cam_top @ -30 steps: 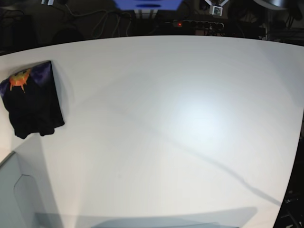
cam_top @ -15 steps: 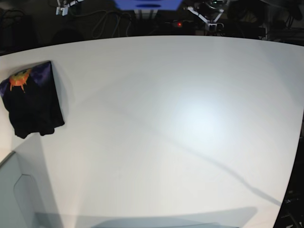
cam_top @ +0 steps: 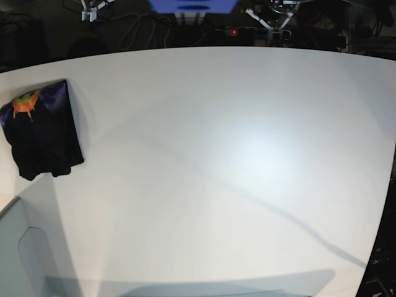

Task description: Fold the T-shirt properly

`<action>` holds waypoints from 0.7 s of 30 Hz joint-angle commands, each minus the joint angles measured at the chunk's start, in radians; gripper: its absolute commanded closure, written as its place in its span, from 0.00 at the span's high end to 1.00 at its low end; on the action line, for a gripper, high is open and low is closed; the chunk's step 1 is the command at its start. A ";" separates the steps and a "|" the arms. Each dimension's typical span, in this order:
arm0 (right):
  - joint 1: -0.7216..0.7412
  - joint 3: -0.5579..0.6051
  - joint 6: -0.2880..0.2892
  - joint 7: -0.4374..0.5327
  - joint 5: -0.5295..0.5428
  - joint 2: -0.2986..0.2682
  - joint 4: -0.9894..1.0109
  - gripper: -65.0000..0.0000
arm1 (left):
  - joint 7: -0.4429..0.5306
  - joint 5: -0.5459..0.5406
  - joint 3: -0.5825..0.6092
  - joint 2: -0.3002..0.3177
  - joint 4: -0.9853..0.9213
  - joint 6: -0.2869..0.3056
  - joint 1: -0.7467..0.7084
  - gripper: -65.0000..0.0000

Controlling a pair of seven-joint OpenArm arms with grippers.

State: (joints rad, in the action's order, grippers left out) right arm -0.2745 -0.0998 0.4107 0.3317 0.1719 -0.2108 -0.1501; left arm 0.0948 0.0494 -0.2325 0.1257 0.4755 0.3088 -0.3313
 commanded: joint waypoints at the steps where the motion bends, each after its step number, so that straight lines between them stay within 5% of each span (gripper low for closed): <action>1: -0.001 -0.001 0.001 0.002 0.004 -0.008 0.001 0.00 | 0.013 -0.003 0.035 0.005 -0.008 -0.026 0.001 0.06; 7: 0.050 0.001 0.000 -0.075 0.004 0.014 0.004 0.00 | 0.015 -0.012 0.287 -0.004 -0.149 -0.228 0.111 0.06; 13: 0.093 0.001 -0.011 -0.199 0.002 0.050 0.004 0.00 | 0.013 -0.012 0.325 -0.050 -0.248 -0.259 0.192 0.06; 18: 0.096 0.124 -0.226 -0.225 0.002 0.077 0.004 0.12 | 0.006 -0.013 0.325 -0.054 -0.295 -0.264 0.234 0.06; 21: 0.111 0.159 -0.269 -0.230 0.008 0.100 0.004 0.13 | 0.004 -0.013 0.325 -0.053 -0.307 -0.265 0.249 0.06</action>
State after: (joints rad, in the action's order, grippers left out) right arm -0.1646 0.0589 0.1413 0.1009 0.1745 -0.1181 -0.1452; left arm 0.0906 0.0364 0.0937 0.0719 0.1646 0.0479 -0.0845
